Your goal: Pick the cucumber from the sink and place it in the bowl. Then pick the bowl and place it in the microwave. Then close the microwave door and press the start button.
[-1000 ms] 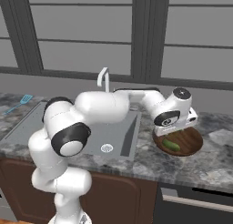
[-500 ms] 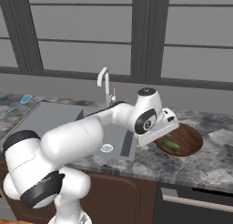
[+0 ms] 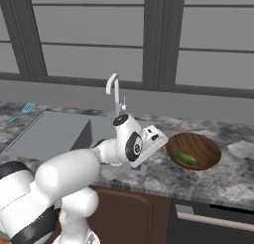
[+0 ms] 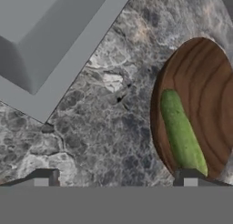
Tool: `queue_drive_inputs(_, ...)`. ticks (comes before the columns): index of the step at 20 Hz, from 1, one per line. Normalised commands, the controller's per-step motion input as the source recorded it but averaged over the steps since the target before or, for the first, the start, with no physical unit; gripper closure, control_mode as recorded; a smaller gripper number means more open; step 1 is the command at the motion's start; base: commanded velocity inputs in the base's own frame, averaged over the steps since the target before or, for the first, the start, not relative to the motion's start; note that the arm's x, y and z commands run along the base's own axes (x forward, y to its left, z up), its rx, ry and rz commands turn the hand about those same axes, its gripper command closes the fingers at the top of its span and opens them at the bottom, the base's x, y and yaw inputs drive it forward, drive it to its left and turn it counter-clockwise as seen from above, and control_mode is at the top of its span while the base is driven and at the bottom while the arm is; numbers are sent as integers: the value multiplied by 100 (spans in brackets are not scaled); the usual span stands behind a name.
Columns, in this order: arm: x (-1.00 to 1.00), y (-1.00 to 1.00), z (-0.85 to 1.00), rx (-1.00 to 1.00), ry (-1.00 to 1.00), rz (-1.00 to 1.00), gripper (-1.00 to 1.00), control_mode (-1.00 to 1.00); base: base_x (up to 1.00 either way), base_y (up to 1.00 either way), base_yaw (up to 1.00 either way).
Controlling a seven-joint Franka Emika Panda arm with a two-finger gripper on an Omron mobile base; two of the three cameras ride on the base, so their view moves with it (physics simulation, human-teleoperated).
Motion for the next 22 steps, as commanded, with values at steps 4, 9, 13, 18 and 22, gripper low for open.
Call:
queue_drive_inputs(4, 57, -29, -17, 0, -7, 0, -100, -100, 0, 0, 0)
queue_drive_inputs(9, 46, -27, -25, 0, -2, 0, -100, -100, 0, 0, 0)
queue_drive_inputs(13, 32, -28, -36, 0, 0, 0, -100, -100, 0, 0, 0)
queue_drive_inputs(18, 31, -25, -35, 0, 0, 0, -100, -100, 0, 0, 0)
queue_drive_inputs(22, 27, -28, -20, 0, 0, 0, -100, -100, 0, 0, 0)
